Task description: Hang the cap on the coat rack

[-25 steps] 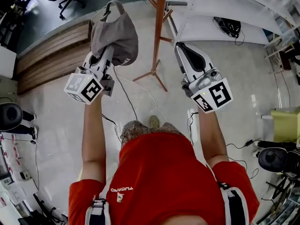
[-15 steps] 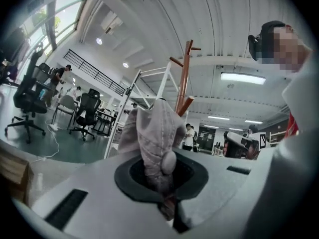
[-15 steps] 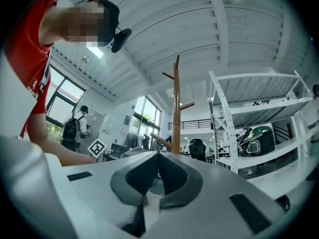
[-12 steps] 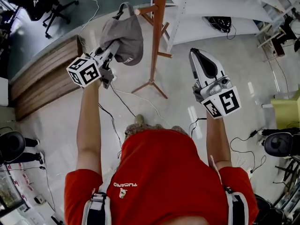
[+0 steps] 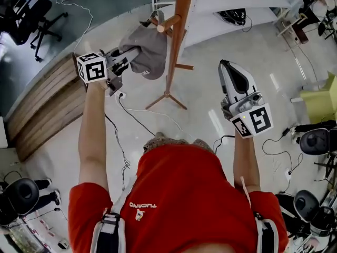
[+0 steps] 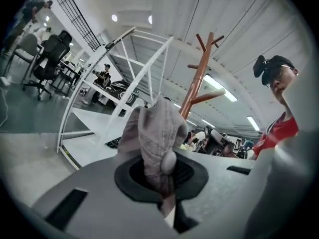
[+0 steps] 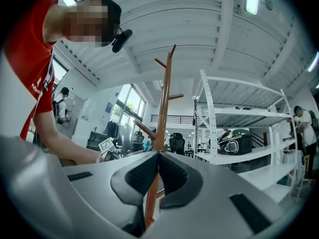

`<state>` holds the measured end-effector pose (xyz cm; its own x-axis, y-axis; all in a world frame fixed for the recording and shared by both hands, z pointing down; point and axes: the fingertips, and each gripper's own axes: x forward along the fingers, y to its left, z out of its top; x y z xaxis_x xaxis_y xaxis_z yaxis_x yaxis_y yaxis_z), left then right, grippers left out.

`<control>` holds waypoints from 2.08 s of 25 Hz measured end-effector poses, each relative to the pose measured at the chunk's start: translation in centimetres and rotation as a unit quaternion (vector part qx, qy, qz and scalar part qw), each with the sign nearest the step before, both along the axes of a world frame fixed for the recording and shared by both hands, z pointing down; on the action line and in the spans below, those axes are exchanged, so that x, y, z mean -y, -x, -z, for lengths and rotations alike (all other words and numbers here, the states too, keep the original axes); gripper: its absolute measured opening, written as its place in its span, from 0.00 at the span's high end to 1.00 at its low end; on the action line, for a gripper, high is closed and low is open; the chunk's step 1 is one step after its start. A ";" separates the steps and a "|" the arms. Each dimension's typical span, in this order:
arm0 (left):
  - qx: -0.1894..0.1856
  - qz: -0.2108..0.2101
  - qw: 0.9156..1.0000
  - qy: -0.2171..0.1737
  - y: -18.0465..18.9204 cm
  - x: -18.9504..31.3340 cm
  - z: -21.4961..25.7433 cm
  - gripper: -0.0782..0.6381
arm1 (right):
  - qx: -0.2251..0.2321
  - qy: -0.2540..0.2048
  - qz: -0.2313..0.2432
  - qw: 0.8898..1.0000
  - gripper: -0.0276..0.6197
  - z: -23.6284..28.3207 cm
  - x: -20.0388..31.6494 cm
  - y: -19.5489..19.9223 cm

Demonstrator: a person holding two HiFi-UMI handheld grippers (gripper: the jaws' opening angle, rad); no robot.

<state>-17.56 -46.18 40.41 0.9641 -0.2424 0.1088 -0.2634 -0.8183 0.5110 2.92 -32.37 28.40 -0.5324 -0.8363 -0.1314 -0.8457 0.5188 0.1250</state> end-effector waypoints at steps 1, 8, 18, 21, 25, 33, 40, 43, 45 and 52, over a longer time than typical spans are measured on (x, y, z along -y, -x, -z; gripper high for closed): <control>0.005 -0.021 1.000 0.003 -0.2 0.0 -0.6 0.87 | -0.001 0.002 -0.008 1.000 0.92 -0.4 0.0 0.1; 0.008 -0.081 0.997 0.012 -1.1 -0.5 -4.1 0.74 | -0.002 0.020 -0.039 0.999 0.92 -2.4 -0.1 1.8; 0.027 0.097 0.991 -0.091 -2.5 1.3 -5.3 0.34 | 0.007 0.030 -0.035 0.999 0.92 -2.9 0.2 1.9; 0.049 0.146 0.982 -0.112 -1.7 1.8 -5.7 0.29 | 0.005 0.028 -0.027 0.999 0.92 -2.8 0.2 2.5; 0.058 0.192 0.972 -0.119 -0.1 1.4 -5.8 0.27 | 0.006 0.025 -0.012 1.000 0.92 -2.7 0.3 3.1; -0.002 0.216 0.955 -0.205 -1.4 -5.2 2.7 0.28 | 0.022 0.016 0.038 0.999 0.92 -2.5 0.5 4.7; -0.040 0.220 0.941 -0.255 -5.6 -10.5 10.0 0.81 | 0.046 -0.008 0.093 0.995 0.92 -0.3 0.1 5.9; -0.041 0.215 0.937 -0.273 -7.5 -12.3 12.0 0.87 | 0.052 -0.018 0.116 0.992 0.92 0.7 -0.7 6.2; -0.032 0.216 0.934 -0.281 -8.4 -13.4 12.3 0.88 | 0.054 -0.021 0.131 0.990 0.92 0.9 -1.3 6.3; -0.010 0.252 0.924 -0.286 -9.9 -16.9 12.4 0.88 | 0.070 -0.025 0.175 0.982 0.92 0.8 -4.1 5.3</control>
